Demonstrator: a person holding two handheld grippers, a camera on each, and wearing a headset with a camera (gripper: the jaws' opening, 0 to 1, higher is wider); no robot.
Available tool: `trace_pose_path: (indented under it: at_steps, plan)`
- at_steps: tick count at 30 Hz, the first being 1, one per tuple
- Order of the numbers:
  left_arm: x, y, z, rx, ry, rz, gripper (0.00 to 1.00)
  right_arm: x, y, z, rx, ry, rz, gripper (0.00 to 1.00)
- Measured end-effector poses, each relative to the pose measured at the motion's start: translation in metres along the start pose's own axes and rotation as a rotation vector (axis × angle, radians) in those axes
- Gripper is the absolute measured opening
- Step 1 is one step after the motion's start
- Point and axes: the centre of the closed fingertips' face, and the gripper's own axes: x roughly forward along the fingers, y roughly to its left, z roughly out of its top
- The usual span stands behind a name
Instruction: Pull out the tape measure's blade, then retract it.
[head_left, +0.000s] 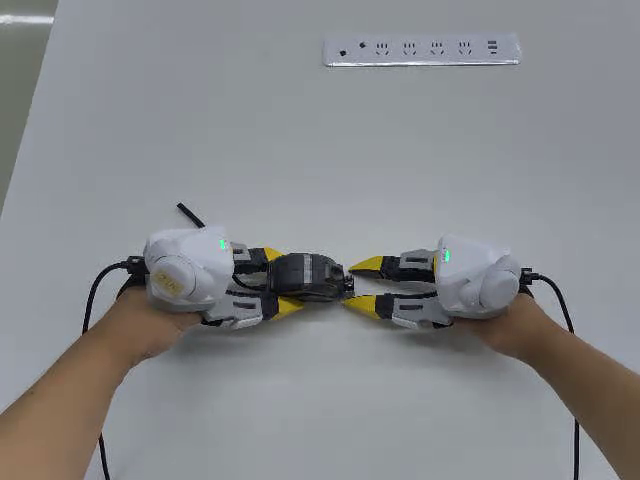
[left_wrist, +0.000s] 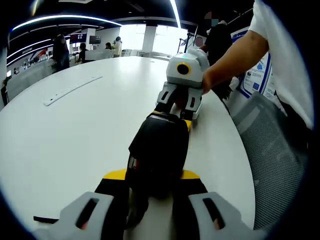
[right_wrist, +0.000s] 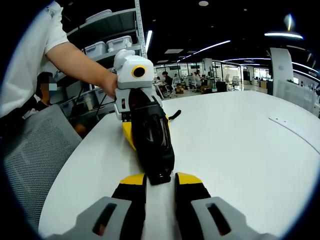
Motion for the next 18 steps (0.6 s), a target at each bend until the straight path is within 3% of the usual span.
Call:
trace_pose_path:
  at_steps: [18]
  plan:
    - [0.0001,0.0005,-0.0002,-0.001,0.0,-0.001,0.3,0.0,0.0029,-0.0003,-0.018,0.002,0.028,0.17]
